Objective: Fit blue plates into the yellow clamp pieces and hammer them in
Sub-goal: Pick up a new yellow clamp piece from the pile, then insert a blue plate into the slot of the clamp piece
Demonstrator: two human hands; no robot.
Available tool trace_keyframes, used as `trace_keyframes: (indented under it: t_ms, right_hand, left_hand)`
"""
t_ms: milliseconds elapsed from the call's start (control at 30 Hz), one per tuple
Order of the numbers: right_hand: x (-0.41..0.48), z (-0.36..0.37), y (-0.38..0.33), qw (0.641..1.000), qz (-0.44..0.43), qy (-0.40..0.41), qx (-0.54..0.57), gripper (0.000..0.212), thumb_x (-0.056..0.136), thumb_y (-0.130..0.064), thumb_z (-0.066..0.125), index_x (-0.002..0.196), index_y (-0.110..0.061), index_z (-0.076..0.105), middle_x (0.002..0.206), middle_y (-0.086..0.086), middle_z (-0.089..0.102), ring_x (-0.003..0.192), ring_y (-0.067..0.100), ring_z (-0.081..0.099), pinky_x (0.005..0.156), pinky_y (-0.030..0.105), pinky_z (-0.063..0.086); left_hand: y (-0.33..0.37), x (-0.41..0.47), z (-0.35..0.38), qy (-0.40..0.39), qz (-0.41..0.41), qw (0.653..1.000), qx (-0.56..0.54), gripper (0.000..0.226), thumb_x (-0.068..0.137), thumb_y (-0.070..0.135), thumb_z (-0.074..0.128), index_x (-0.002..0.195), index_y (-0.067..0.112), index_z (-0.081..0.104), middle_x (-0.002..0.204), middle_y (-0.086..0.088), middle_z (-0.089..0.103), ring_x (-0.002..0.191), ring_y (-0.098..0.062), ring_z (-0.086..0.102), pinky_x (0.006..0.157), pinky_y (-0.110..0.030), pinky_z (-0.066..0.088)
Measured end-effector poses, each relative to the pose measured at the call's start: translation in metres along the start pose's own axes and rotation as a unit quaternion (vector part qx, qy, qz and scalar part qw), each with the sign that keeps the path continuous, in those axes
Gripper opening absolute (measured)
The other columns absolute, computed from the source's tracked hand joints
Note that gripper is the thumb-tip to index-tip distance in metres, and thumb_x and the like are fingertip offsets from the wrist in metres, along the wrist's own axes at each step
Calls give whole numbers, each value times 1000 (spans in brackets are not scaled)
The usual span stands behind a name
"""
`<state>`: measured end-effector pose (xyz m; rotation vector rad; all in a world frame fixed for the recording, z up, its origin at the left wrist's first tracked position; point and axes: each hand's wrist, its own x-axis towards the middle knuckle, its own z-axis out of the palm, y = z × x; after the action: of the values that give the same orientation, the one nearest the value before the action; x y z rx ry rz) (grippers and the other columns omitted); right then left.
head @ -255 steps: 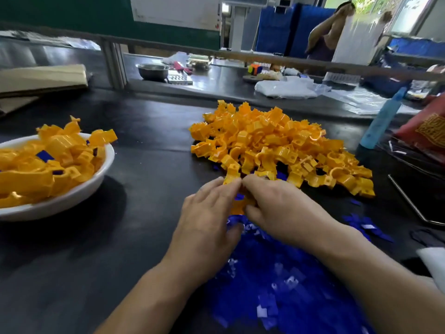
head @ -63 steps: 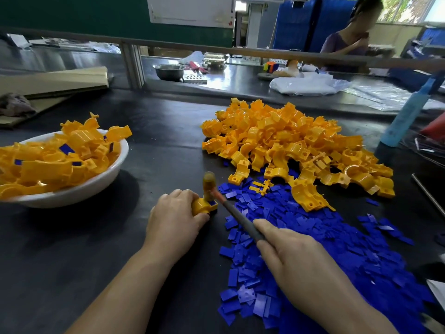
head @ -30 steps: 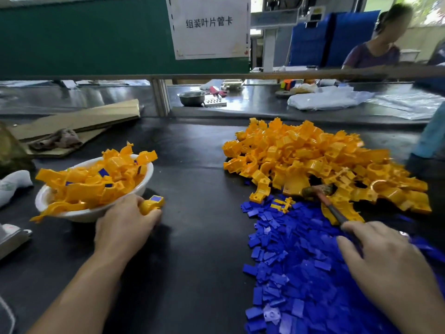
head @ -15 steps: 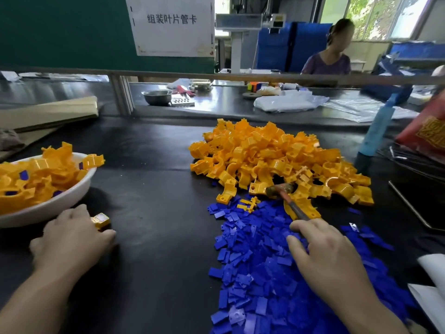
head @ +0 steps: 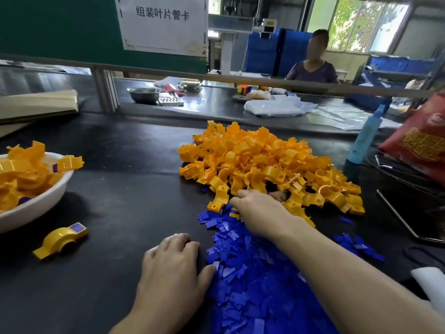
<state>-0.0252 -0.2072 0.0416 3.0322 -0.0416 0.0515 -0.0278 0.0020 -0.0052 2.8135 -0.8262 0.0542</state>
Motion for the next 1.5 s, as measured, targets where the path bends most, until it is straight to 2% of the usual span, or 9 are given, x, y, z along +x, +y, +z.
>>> trace_keyframes:
  t_ms: [133, 300, 400, 633, 733, 867, 1133, 1367, 1500]
  right_hand:
    - [4, 9, 2, 998, -3, -60, -20, 38, 87, -3, 53, 124, -12, 53, 123, 8, 58, 120, 27, 46, 95, 39, 48]
    - [-15, 7, 0, 999, -24, 1, -25, 21, 86, -3, 53, 102, -15, 61, 98, 5, 63, 96, 26, 49, 74, 35, 44]
    - [-29, 8, 0, 999, -11, 53, -6, 13, 92, -13, 52, 103, -16, 59, 101, 3, 61, 94, 23, 49, 81, 35, 47]
    - [-69, -4, -7, 948, 127, 140, 257, 24, 98, -31, 46, 118, -23, 57, 89, -12, 55, 78, 6, 54, 62, 20, 46]
    - [-79, -9, -8, 892, 185, 115, 396, 28, 99, -29, 39, 121, -21, 55, 81, -4, 64, 69, 12, 64, 63, 40, 58]
    - [-85, -13, -10, 748, 251, 82, 608, 28, 97, -14, 44, 123, -16, 54, 91, 5, 65, 67, 12, 63, 59, 25, 55]
    - [-93, -24, -12, 493, 257, 73, 828, 15, 95, -11, 52, 105, -4, 61, 76, 10, 63, 56, 15, 59, 46, 24, 47]
    - [-110, -25, -17, 410, 249, 39, 877, 16, 90, -17, 61, 100, -4, 63, 69, 8, 63, 52, 13, 56, 40, 20, 45]
    - [-136, -27, -3, 425, 233, 64, 872, 28, 82, -9, 63, 109, 0, 60, 73, 13, 65, 56, 18, 62, 43, 23, 51]
  left_hand:
    - [-3, 2, 5, 8, 8, 1000, -6, 56, 89, 70, 36, 134, 39, 49, 145, 19, 38, 140, -7, 29, 109, -33, 25]
    - [-1, 2, 9, 21, 4, 1000, -16, 47, 92, 64, 35, 128, 39, 53, 138, 19, 42, 134, -8, 35, 106, -33, 29]
    - [-2, 2, 12, 39, -8, 999, -25, 43, 96, 60, 29, 126, 40, 53, 137, 21, 42, 133, -5, 35, 106, -32, 28]
    - [-2, 3, 12, 38, -18, 998, -45, 40, 95, 60, 37, 122, 38, 58, 135, 19, 47, 130, -7, 40, 104, -32, 30]
    - [-1, 3, 11, 38, -21, 998, -48, 40, 94, 60, 39, 121, 38, 59, 136, 19, 48, 130, -7, 41, 103, -32, 31]
    - [-1, 3, 10, 40, -23, 997, -57, 40, 93, 60, 41, 121, 38, 60, 135, 19, 49, 130, -7, 41, 103, -32, 31]
    - [-4, 5, 12, 47, -25, 996, -65, 38, 93, 60, 43, 119, 39, 61, 133, 20, 49, 128, -7, 42, 103, -33, 32]
    - [-4, 5, 12, 62, -24, 995, -79, 32, 91, 57, 50, 111, 37, 66, 128, 18, 54, 124, -9, 46, 97, -34, 36]
    - [-4, 5, 11, 62, -24, 995, -78, 33, 91, 56, 51, 112, 36, 66, 128, 18, 55, 124, -8, 47, 97, -33, 36]
